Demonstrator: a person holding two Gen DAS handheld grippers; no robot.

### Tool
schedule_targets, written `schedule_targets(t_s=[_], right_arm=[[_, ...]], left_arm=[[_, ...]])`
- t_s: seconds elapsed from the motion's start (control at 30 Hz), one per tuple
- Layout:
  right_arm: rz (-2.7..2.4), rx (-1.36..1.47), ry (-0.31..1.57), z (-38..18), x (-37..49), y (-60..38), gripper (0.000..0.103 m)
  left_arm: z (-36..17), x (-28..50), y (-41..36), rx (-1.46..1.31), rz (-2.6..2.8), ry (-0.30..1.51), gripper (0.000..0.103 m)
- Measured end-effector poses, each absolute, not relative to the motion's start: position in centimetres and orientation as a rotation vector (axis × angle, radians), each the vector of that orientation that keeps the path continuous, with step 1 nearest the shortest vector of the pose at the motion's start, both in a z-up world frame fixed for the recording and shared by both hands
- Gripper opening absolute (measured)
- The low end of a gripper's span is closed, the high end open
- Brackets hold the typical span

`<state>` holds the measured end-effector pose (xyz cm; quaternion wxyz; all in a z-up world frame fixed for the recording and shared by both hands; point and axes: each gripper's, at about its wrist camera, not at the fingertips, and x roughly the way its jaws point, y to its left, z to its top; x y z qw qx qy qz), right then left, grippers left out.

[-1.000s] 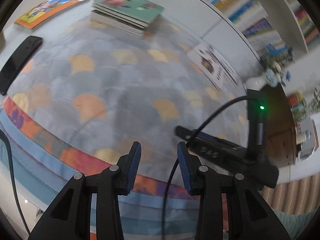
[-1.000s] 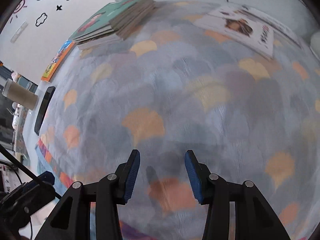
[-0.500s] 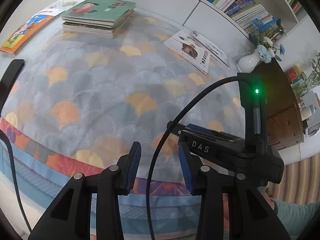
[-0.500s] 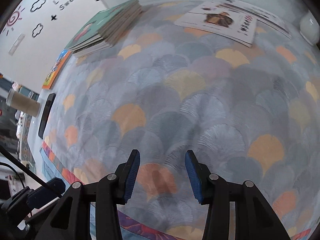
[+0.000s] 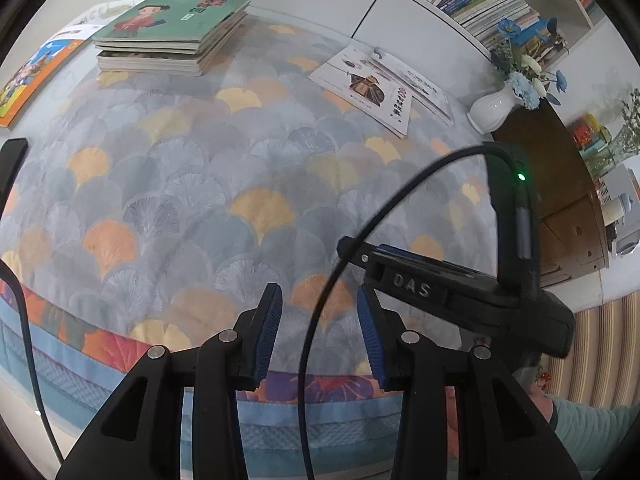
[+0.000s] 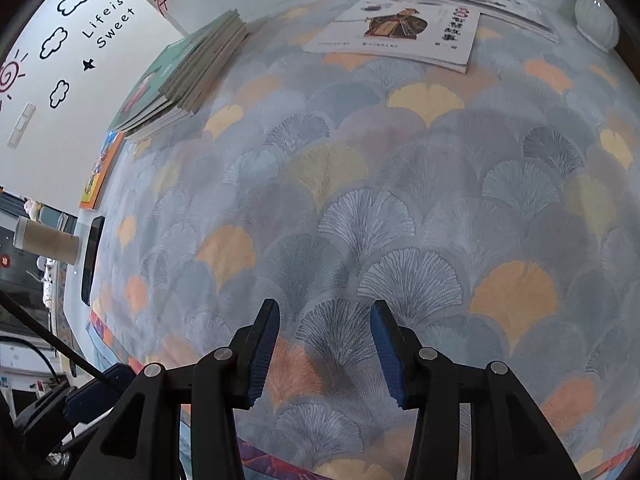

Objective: Organize books

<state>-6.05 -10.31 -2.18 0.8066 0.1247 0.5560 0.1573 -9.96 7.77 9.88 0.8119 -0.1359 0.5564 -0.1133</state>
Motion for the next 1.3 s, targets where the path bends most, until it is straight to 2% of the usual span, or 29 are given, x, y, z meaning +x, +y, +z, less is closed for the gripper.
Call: schedule_targets(t_s=[0.3, 0.37, 0.43, 0.53, 0.6, 0.67, 0.77, 0.9, 0.97, 1.03, 1.1, 1.17, 1.23, 1.3], right_arm=[[0.222, 0.253, 1.110, -0.8, -4.3, -13.9, 0.045], [0.180, 0.266, 1.100, -0.6, -3.1, -15.4, 0.045], [0.142, 0.305, 1.088, -0.4, -1.5, -17.5, 0.046], [0.097, 0.361, 1.087, -0.6, 1.3, -20.2, 0.047], [0.076, 0.386, 1.083, -0.6, 3.4, -21.4, 0.047], [0.048, 0.379, 1.047, -0.1, 5.4, -22.8, 0.047], [-0.031, 0.404, 1.023, 0.0, 8.4, -26.3, 0.047], [0.007, 0.396, 0.978, 0.4, 11.9, -27.9, 0.047], [0.042, 0.384, 0.981, -0.1, 13.4, -26.7, 0.047], [0.041, 0.409, 0.995, -1.4, 14.8, -25.8, 0.045], [0.004, 0.414, 0.976, -2.1, 15.8, -25.4, 0.044], [0.043, 0.421, 0.980, -2.2, 16.1, -24.5, 0.043], [0.082, 0.388, 0.985, -1.9, 16.2, -23.1, 0.047], [0.076, 0.321, 0.997, -1.8, 16.0, -22.5, 0.047]], left_arm=[[10.3, -3.9, 7.2, -0.239, -0.336, 1.202, 0.041], [10.6, -1.0, 6.3, -0.228, -0.382, 1.201, 0.047], [10.8, 1.7, 5.6, -0.213, -0.419, 1.206, 0.058], [11.5, 6.0, 4.7, -0.195, -0.456, 1.169, 0.065], [11.6, 8.5, 4.3, -0.209, -0.552, 1.172, 0.066], [10.7, 10.7, 4.3, -0.320, -0.785, 1.286, 0.065], [10.7, 12.8, 6.6, -0.480, -0.929, 1.258, 0.066], [8.1, 19.4, 7.5, -0.465, -0.637, 1.223, 0.064], [5.5, 22.5, 6.6, -0.388, -0.432, 1.200, 0.056], [2.7, 24.6, 5.1, -0.289, -0.282, 1.247, 0.035], [2.8, 24.6, 3.9, -0.293, -0.331, 1.204, 0.036], [2.4, 24.2, 2.4, -0.372, -0.459, 1.269, 0.038], [2.4, 22.9, 0.7, -0.277, -0.462, 1.266, 0.038], [2.9, 20.8, 0.9, -0.299, -0.456, 1.273, 0.038]])
